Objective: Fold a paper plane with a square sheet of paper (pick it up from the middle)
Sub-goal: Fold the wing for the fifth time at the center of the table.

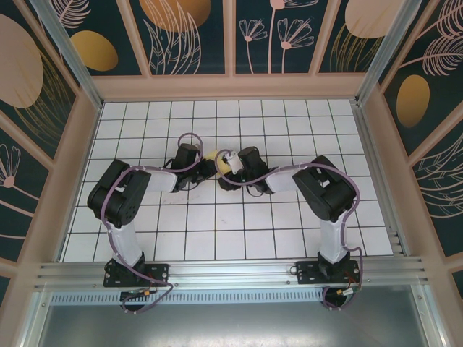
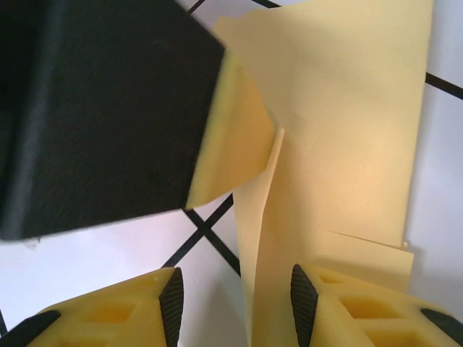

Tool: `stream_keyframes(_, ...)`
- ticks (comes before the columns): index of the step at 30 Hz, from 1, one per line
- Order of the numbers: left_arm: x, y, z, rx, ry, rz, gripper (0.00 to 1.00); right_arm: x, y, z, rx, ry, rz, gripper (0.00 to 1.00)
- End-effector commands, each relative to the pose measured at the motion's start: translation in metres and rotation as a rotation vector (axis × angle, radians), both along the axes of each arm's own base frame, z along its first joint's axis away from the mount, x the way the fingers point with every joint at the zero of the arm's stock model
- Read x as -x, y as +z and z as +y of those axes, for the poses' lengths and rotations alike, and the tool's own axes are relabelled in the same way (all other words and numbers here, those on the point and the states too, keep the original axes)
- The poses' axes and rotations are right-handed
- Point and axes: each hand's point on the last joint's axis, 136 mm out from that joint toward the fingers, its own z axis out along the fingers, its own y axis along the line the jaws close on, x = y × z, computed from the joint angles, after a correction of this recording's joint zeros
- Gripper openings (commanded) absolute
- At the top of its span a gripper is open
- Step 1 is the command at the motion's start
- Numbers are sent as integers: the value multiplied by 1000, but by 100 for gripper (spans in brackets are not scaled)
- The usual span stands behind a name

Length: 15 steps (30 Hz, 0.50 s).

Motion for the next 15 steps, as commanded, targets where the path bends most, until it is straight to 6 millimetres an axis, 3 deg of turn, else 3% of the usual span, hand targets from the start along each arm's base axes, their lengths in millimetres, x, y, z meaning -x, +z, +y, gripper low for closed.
stream_keyframes(1,-2,-4,0,-12,10,25,31,-2,19,2,11,47,-171,45)
stream_keyframes(10,-3,4,-2,-6,4,17,31,-4,7,0,71,51,-257,43)
stream_keyframes(15,-4,9,-4,4,-1,11,30,-7,6,0,77,39,-274,36)
